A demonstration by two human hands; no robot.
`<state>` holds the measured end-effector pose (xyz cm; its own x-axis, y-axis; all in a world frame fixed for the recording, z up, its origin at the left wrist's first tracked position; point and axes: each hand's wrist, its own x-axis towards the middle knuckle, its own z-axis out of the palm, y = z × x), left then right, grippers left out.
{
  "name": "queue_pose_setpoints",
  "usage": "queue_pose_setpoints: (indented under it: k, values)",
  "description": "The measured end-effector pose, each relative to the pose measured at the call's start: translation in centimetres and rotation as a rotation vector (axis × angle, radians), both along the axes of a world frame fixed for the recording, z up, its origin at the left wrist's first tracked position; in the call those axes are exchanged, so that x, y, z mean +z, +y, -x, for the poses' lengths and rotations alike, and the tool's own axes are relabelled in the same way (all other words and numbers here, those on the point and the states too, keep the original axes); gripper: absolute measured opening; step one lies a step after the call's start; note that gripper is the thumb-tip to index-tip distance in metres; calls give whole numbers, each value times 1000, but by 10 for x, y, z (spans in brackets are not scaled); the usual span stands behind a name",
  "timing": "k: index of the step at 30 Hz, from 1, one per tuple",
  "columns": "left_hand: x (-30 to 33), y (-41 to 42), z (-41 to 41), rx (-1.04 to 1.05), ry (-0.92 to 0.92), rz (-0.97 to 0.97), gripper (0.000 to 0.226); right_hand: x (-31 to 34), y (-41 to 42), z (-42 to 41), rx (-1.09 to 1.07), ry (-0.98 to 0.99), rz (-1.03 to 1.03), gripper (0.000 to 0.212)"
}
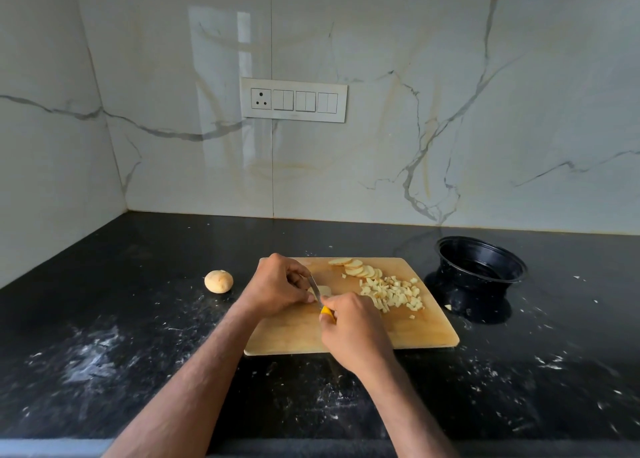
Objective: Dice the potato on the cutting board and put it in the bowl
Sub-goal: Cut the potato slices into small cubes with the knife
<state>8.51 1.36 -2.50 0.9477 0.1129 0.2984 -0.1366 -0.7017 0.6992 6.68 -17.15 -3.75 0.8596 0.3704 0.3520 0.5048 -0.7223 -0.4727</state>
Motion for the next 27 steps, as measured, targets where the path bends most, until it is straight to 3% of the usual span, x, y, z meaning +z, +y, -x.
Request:
queue_pose_setpoints:
  k: [7, 12, 20, 24, 27]
  values:
    - [0, 2, -2, -12, 35, -6, 52, 6, 4, 3, 8, -25, 29, 29]
    - [2, -1, -3, -8, 50, -52, 44, 15, 11, -4, 0, 26, 100, 27]
    - [1, 0, 0, -59, 48, 26, 30, 17, 2, 4, 38, 39, 154, 19]
    - [0, -3, 1, -74, 43, -41, 25, 11, -16, 10, 104, 56, 206, 15]
    - [1, -5, 1, -64, 48, -64, 23, 14, -32, 14, 164, 86, 203, 37]
